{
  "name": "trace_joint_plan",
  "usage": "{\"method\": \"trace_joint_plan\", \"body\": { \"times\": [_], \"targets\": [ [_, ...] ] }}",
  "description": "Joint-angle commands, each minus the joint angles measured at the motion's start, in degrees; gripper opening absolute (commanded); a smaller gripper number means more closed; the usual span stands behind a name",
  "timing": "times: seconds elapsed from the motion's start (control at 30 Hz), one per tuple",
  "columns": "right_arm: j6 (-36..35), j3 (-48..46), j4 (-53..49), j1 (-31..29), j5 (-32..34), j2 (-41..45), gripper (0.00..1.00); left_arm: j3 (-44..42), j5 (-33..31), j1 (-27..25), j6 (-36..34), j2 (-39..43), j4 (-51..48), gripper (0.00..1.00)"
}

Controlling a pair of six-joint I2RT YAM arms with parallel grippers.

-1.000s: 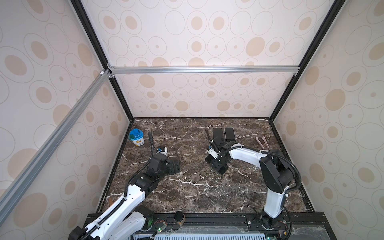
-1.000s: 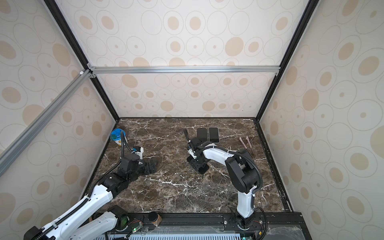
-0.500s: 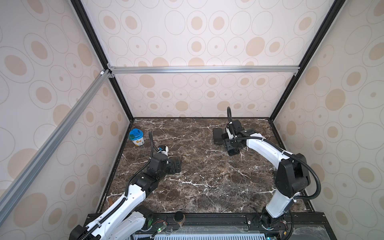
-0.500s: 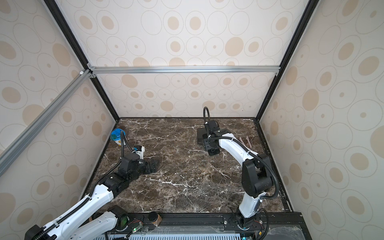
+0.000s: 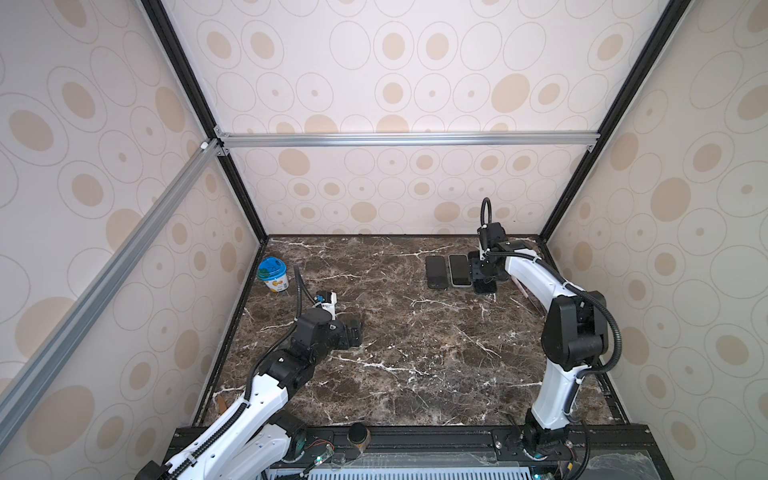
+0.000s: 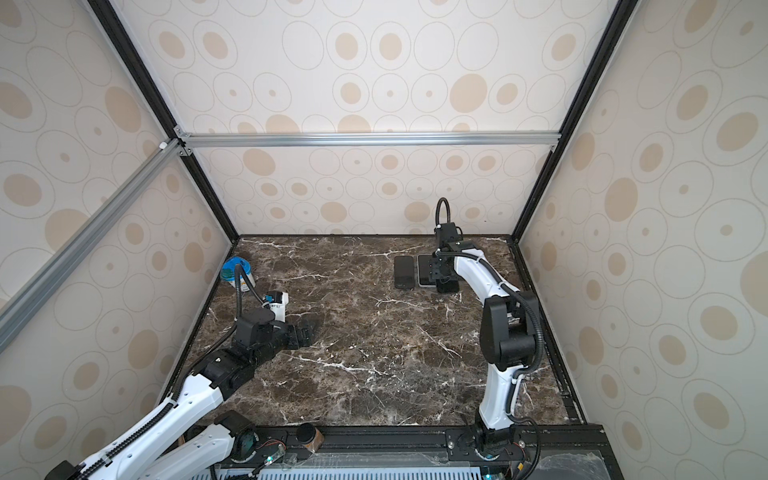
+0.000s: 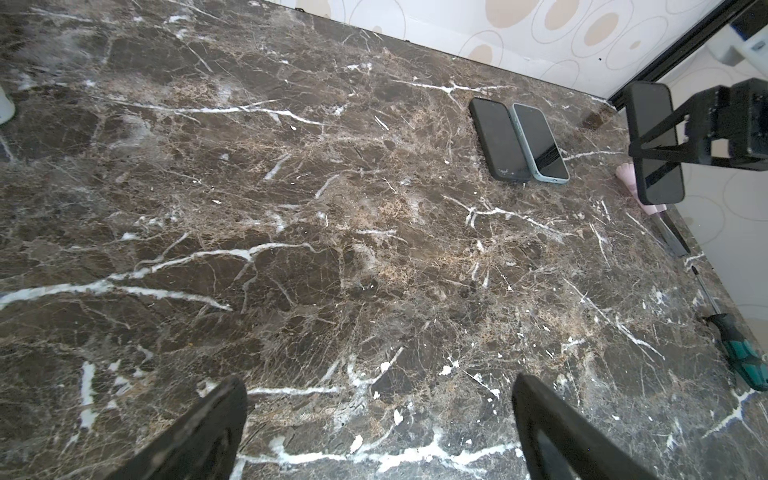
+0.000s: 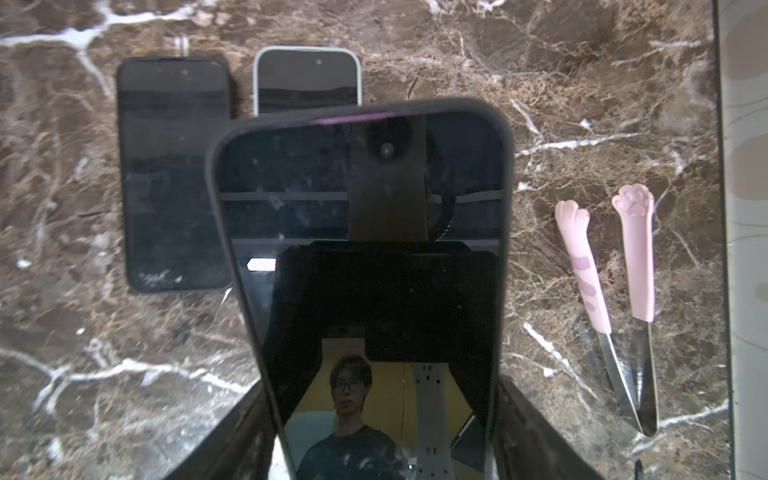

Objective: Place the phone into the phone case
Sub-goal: 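Carry the cased phone with the right gripper toward the other two phones, then lower the cased phone beside the light-blue phone and open the right gripper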

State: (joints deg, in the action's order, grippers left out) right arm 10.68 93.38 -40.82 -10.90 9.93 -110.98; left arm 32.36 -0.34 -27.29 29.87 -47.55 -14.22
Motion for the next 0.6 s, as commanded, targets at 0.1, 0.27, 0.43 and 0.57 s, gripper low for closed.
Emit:
{"method": "trace_joint_plan", "body": {
  "times": [0.1,0.27,0.43,0.57],
  "targets": [
    [0.0,6.7,0.3,2.5,-1.6,-5.7,0.14,0.4,-0.9,0.4,-2.2,0.9,-1.0,1.0],
    [-0.9,11.5,-0.7,3.7,-1.4,-10.8,0.15,0.6,-1.4,0.4,-2.6,1.2,-1.4,1.0],
    [-1.4,14.8,-1.1,4.1,-0.9,-14.7,0.15,1.1,-1.7,0.5,-2.9,1.3,-1.9,1.0],
    [-1.7,16.6,-1.1,4.3,-0.5,-16.9,0.16,1.5,-2.0,0.5,-3.1,1.4,-2.5,1.0]
  ]
}}
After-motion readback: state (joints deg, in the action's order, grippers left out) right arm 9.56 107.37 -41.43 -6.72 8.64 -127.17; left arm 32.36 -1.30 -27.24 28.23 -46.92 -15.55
